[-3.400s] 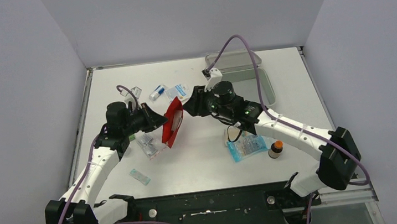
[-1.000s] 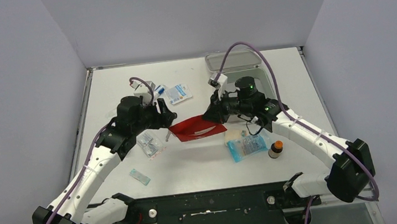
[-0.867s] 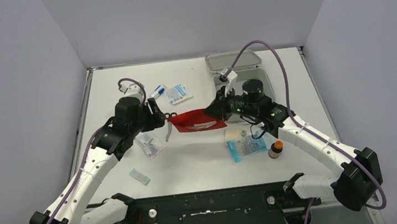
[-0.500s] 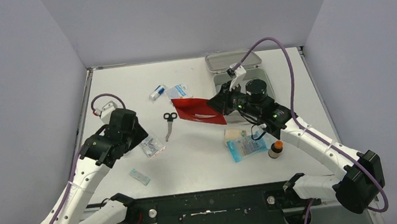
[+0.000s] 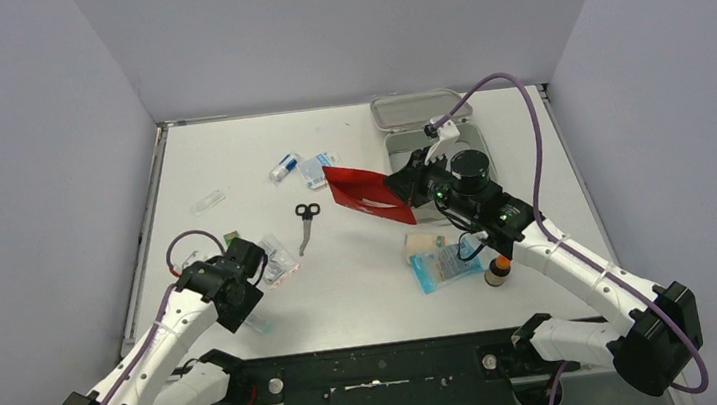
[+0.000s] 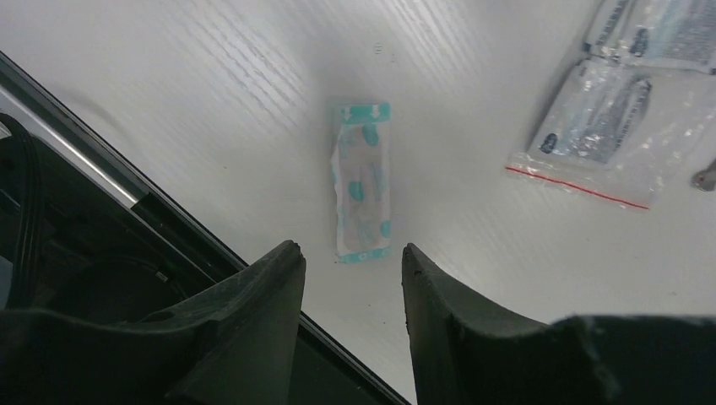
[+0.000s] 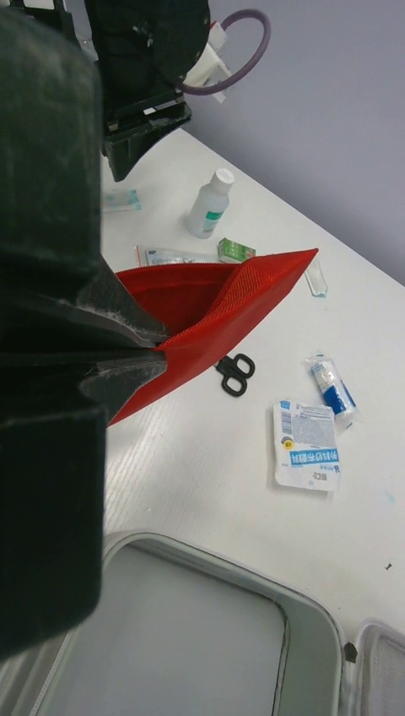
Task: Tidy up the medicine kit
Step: Adjust the medicine pouch, then pick up the medical item at the center of the board.
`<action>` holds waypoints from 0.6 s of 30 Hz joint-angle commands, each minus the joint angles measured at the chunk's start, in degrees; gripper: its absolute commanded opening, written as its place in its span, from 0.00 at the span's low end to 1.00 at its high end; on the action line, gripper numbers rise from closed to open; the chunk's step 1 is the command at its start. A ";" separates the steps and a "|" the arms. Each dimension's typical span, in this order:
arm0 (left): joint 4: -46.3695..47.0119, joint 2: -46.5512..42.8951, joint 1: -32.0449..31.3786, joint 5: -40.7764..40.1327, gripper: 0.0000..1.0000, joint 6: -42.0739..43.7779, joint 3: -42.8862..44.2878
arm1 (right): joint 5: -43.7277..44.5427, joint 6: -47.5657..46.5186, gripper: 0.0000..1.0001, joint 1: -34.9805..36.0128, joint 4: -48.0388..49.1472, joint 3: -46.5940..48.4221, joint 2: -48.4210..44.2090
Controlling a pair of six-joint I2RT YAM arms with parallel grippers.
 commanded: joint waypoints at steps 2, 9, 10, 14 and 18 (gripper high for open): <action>2.82 -0.14 0.26 -1.57 0.44 -5.55 -4.50 | 2.21 -0.77 0.00 -0.18 2.36 0.68 -2.23; 11.48 -2.10 0.54 -0.51 0.42 -7.27 -10.04 | 3.40 -1.74 0.00 -0.18 0.84 1.71 -1.71; 12.28 -1.86 0.67 -0.31 0.42 -7.25 -10.41 | 3.69 -1.90 0.00 -0.18 0.50 2.02 -1.66; 13.82 -0.34 1.19 1.36 0.40 -7.90 -12.22 | 3.91 -2.52 0.00 -0.19 -0.10 3.16 -1.63; 14.10 0.82 1.67 3.24 0.33 -9.18 -13.95 | 4.16 -2.14 0.00 -0.18 -0.10 2.98 -2.02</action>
